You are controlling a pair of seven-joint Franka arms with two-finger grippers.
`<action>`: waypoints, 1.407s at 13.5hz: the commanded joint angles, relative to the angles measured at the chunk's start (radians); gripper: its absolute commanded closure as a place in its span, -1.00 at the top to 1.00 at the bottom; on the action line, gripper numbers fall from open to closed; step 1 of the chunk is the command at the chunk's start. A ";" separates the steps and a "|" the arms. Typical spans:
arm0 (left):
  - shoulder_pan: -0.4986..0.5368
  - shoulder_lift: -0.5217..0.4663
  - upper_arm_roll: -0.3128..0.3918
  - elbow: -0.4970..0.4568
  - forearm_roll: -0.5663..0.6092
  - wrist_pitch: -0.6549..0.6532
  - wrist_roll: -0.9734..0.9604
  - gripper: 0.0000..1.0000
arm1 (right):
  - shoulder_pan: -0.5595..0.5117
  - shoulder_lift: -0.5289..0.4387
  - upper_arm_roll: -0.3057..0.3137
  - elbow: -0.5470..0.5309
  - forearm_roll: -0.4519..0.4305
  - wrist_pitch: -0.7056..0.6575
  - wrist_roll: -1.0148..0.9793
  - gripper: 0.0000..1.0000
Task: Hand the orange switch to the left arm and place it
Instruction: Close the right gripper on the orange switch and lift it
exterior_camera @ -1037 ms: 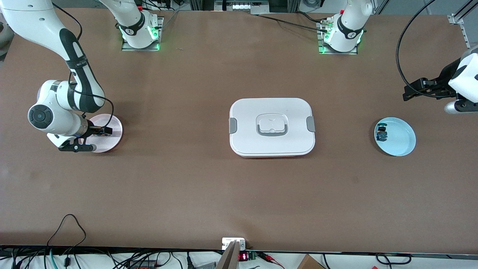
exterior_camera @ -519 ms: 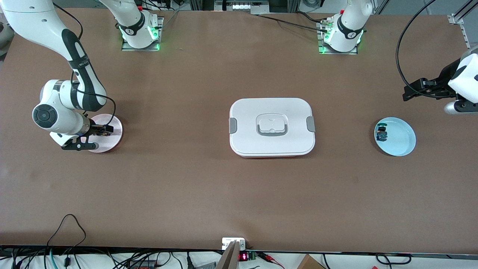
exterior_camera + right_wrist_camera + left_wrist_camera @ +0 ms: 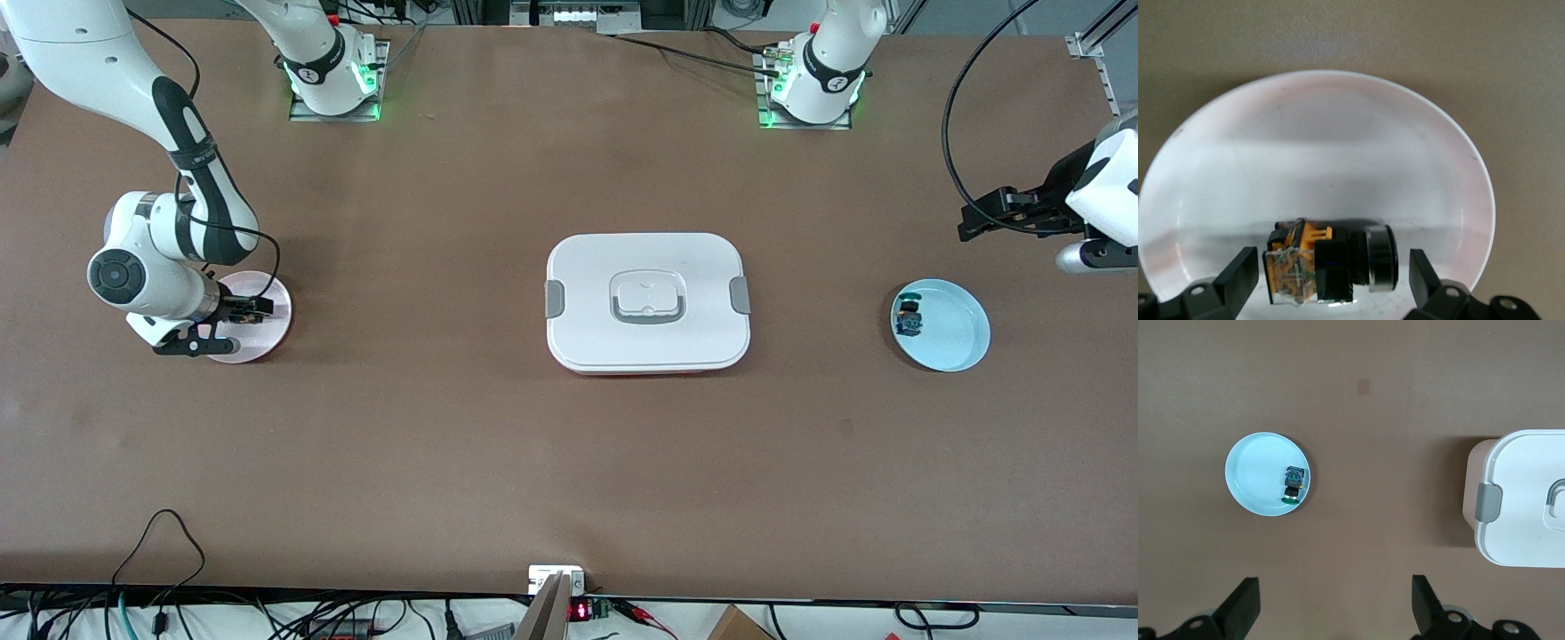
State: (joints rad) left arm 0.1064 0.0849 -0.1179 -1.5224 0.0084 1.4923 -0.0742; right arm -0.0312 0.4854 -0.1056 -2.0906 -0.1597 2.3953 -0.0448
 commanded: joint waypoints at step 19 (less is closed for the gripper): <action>0.004 0.010 -0.005 0.005 0.015 -0.006 0.001 1.00 | 0.022 -0.174 0.121 0.406 0.112 -0.651 -0.012 -0.93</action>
State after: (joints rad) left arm 0.1064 0.0917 -0.1179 -1.5224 0.0084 1.4923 -0.0743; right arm -0.0104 0.3244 0.0140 -1.6975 -0.0833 1.7690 -0.0456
